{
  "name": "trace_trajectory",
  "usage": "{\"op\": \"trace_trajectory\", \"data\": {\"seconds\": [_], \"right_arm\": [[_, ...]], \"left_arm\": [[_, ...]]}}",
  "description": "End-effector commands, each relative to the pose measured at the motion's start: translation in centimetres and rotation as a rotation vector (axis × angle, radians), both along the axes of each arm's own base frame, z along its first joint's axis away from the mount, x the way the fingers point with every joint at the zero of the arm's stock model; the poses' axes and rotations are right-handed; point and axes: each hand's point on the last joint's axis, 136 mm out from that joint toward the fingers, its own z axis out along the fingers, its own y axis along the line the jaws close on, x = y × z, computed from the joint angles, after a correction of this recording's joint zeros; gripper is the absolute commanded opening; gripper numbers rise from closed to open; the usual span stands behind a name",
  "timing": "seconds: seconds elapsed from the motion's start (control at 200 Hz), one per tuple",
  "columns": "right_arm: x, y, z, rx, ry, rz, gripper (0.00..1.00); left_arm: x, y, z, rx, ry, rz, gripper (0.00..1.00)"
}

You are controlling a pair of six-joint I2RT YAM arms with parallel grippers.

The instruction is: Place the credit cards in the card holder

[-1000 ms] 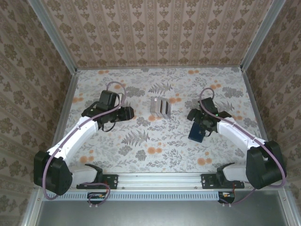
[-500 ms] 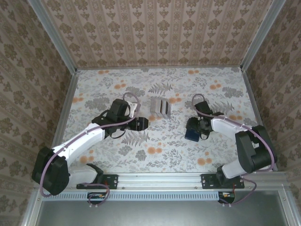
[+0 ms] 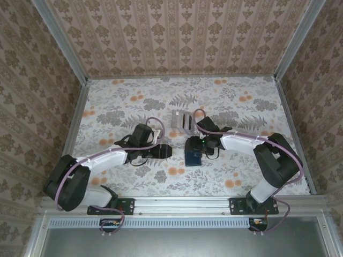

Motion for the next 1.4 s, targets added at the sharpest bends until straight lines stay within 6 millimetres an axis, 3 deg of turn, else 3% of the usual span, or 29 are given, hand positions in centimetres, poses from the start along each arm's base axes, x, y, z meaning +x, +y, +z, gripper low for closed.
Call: {"op": "trace_trajectory", "data": {"seconds": [0.0,0.165,0.275,0.325,0.445,0.545,0.64,0.89,1.005,1.235,1.305,1.395], "right_arm": [[0.3,3.4,3.1,0.201,0.034,-0.004,0.78],[0.5,-0.6,3.8,0.069,-0.012,-0.041,0.81],[-0.8,-2.2,2.6,0.039,0.018,-0.005,0.81],[-1.7,-2.5,1.6,0.029,0.043,0.020,0.76],[-3.7,-1.4,0.6,0.124,0.101,0.061,0.63],[-4.5,-1.4,-0.2,0.138,0.117,0.070,0.61],[-4.4,-1.1,-0.8,0.149,0.125,0.083,0.60],[-4.0,2.6,-0.1,0.381,0.133,0.131,0.58],[-3.9,2.9,-0.4,0.398,0.127,0.137,0.55],[-4.1,3.4,-0.7,0.426,0.140,0.144,0.53],[-4.2,3.3,-0.9,0.426,0.142,0.137,0.46],[-4.4,3.5,-0.9,0.447,0.139,0.137,0.37]], "left_arm": [[-0.1,-1.1,0.3,-0.050,0.012,0.003,0.62],[-0.2,-2.1,0.4,-0.078,0.037,-0.005,0.62],[-0.5,-3.0,-0.3,-0.107,0.059,-0.008,0.56],[-0.9,-3.6,-0.8,-0.121,0.078,-0.020,0.53],[-2.2,-4.4,-1.8,-0.131,0.106,-0.026,0.47],[-2.7,-4.4,-2.8,-0.110,0.129,-0.030,0.43],[-2.6,-4.6,-3.5,-0.114,0.149,-0.008,0.41],[-2.0,-5.6,-3.5,-0.162,0.168,0.010,0.40],[-1.6,-5.7,-4.1,-0.157,0.194,0.022,0.32],[-0.9,-6.2,-3.8,-0.184,0.224,0.039,0.24],[-0.8,-5.9,-3.3,-0.197,0.220,0.053,0.26],[-0.8,-5.4,-3.0,-0.192,0.202,0.063,0.41]]}}
